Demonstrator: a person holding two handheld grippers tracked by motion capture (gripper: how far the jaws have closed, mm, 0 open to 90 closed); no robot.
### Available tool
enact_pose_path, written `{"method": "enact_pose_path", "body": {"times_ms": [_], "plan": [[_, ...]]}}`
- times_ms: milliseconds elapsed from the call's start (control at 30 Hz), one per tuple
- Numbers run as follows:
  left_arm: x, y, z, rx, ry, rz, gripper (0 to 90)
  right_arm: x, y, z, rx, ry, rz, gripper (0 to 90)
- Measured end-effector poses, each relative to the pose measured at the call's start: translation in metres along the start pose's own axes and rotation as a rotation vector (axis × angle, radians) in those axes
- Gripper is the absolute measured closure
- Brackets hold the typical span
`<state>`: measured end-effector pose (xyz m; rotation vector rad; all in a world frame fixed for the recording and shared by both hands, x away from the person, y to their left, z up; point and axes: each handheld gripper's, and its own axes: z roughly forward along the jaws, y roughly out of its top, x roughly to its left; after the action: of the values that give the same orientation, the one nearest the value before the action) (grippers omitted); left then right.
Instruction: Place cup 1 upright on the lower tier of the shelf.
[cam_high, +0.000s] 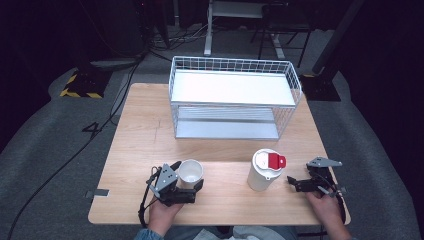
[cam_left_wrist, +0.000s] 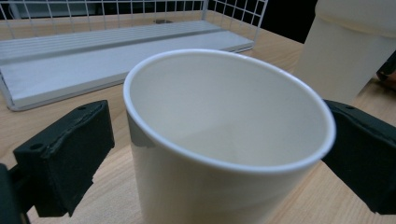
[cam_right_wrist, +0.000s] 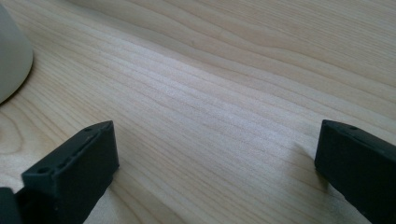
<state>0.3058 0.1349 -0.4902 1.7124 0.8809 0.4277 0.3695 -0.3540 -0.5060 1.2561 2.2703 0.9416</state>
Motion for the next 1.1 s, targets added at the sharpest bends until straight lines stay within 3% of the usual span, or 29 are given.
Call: {"method": "enact_pose_path", "body": {"times_ms": [200,300,433,600,1100], "plan": [[0.0001,-0.0055,0.0067,0.022,0.000,0.002,7.0,0.0000,0.0000,0.0000,0.000,0.000,0.000,0.0],[0.0001,-0.0073,0.0086,0.029,-0.015,0.001,15.2,0.0000,0.0000,0.0000,0.000,0.000,0.000,0.0],[-0.0018,-0.0072,0.0093,0.029,0.001,0.017,17.9,0.0000,0.0000,0.0000,0.000,0.000,0.000,0.0],[-0.0039,-0.0073,0.0096,0.031,0.012,0.041,19.7,0.0001,0.0000,0.0000,0.000,0.000,0.000,0.0],[-0.0048,-0.0063,0.0092,0.042,0.025,0.048,20.3,0.0023,0.0010,0.0009,-0.001,-0.008,0.008,0.3]]}}
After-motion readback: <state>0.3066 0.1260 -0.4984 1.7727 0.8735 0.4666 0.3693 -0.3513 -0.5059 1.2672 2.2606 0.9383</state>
